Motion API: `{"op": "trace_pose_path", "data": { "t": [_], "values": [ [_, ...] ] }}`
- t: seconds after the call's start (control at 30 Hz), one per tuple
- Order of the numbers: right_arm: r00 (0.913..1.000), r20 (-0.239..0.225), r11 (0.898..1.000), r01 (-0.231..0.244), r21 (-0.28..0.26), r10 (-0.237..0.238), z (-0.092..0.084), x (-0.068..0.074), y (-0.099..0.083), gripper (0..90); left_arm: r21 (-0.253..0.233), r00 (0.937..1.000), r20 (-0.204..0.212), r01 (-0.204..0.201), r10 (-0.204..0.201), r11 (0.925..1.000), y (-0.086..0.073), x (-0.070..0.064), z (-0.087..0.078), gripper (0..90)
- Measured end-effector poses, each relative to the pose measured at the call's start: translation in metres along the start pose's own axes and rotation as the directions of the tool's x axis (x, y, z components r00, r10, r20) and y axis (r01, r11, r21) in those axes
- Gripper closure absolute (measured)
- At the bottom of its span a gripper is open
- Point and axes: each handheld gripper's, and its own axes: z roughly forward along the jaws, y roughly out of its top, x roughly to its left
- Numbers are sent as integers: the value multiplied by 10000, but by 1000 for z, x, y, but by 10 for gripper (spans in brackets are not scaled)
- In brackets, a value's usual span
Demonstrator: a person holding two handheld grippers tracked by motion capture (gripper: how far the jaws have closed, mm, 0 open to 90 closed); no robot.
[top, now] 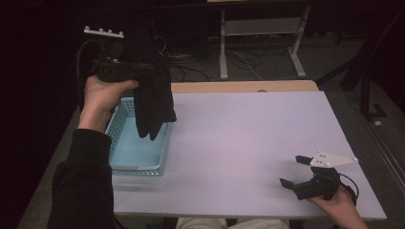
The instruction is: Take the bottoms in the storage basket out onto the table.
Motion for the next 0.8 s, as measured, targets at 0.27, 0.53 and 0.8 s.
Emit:
{"op": "trace_pose_path", "data": {
  "t": [0.27,0.53,0.8],
  "values": [
    [10000,0,10000,22,2,-22,0,0,0,0,15,9983,162,-563,562,9984,8,-17,6,811],
    [10000,2,10000,-12,-12,12,0,0,0,0,34,9942,446,-977,974,9952,17,-34,15,811],
    [10000,-32,10000,-1,8,1,0,1,0,0,242,9886,760,-1325,1303,9909,20,-47,24,810]
  ]
}}
